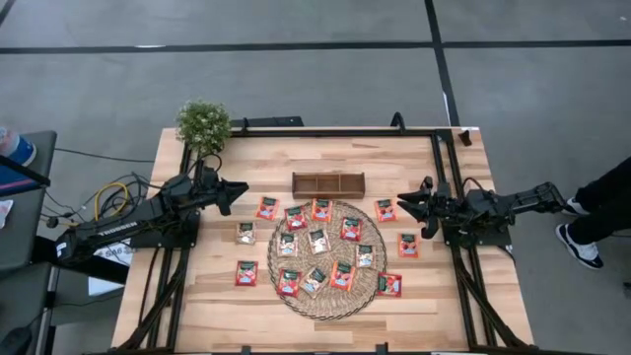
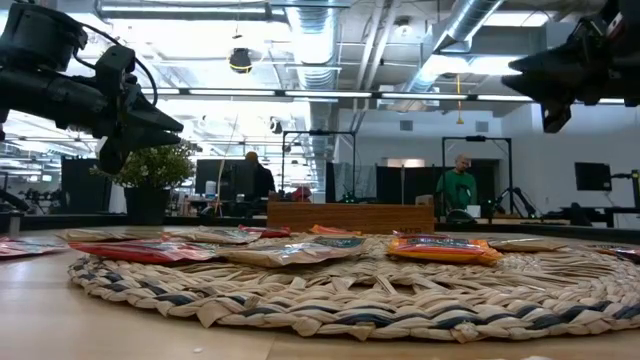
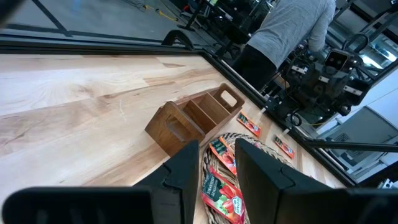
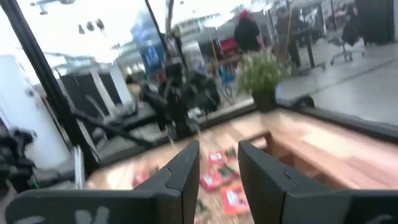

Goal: Pick & Place Tea
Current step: Put the orange tea bag to the right of the wooden organizer

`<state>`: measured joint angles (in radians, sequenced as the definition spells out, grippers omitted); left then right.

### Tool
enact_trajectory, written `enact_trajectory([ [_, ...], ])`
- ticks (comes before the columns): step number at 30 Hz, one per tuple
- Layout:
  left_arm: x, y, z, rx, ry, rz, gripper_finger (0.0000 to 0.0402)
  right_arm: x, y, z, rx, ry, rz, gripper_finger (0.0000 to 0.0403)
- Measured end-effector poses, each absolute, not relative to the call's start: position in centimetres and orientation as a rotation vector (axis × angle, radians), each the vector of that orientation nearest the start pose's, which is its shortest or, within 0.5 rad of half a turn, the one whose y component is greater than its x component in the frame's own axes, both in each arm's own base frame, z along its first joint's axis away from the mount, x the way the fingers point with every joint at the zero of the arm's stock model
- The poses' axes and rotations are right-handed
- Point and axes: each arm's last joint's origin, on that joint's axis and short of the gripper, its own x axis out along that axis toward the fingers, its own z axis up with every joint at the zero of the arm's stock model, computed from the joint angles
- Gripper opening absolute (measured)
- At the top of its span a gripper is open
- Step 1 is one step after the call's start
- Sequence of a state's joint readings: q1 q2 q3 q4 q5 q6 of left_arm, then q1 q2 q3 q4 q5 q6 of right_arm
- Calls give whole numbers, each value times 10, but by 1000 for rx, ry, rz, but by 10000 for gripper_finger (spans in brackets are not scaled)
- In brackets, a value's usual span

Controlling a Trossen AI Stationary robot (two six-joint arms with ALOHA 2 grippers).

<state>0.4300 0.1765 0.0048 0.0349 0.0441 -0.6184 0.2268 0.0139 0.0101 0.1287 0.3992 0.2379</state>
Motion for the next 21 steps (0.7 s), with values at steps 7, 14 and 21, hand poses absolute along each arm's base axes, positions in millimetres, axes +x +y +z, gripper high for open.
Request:
enact_trajectory([
  [7,98,44,154,-642,11,415,95,92,7,190,324,-270,-228,103],
  [14,98,44,154,-642,10,415,95,91,6,194,339,-311,-247,103],
  [21,98,44,154,-641,9,422,95,90,5,198,329,-294,-296,103],
])
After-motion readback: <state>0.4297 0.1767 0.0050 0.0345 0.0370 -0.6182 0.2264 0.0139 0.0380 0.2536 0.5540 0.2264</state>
